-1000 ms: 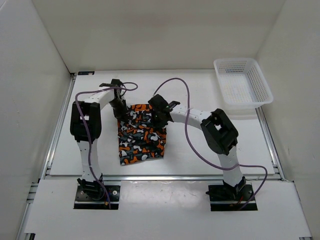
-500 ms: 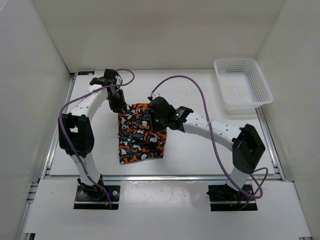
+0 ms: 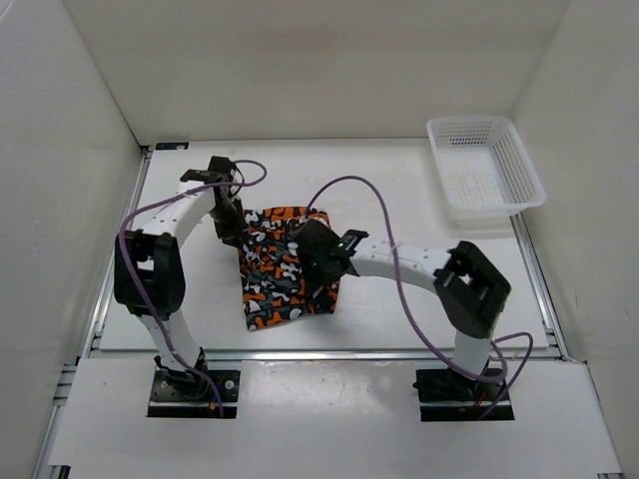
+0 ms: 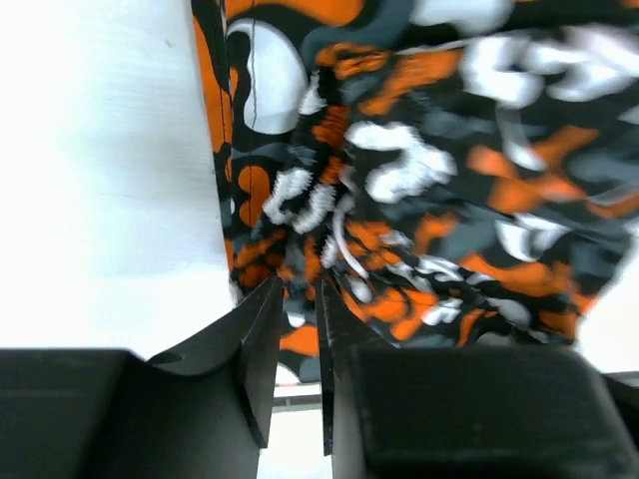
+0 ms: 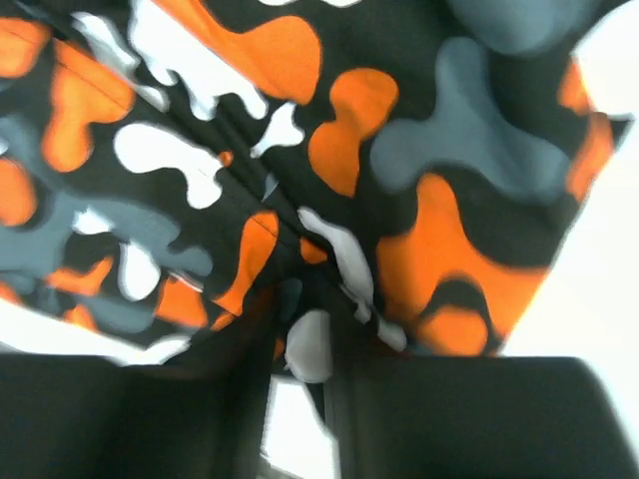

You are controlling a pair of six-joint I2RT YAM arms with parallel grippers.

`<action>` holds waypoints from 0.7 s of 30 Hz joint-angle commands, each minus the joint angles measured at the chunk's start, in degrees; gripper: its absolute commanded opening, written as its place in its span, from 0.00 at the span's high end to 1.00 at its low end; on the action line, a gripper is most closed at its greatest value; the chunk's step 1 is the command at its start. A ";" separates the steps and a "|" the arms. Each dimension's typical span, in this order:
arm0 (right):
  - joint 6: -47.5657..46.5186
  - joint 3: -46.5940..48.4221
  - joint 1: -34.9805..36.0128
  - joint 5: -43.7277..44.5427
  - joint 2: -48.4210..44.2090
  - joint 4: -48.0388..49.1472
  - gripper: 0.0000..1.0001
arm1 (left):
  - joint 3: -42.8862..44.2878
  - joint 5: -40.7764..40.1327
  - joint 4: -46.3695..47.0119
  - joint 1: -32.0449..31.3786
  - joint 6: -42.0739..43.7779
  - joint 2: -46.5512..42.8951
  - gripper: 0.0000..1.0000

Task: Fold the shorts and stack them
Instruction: Fold the shorts

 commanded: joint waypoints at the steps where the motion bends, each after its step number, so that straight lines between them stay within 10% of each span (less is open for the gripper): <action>1: -0.54 3.38 -0.04 6.70 -13.18 -4.17 0.41 | 7.31 -2.35 -3.90 -0.13 0.95 -9.70 0.68; 5: -1.33 4.00 -1.52 17.24 -23.75 -9.35 0.08 | 10.06 -2.87 -6.47 -0.13 0.96 -16.92 0.60; 15: -1.33 -12.95 -23.82 23.52 -48.09 -19.75 0.00 | -1.27 -3.92 -2.87 -0.13 -1.75 -41.26 0.02; 21: -0.72 -19.63 -31.85 20.97 -58.04 -24.74 0.00 | -6.72 -8.32 -2.34 -0.13 -6.85 -53.29 0.01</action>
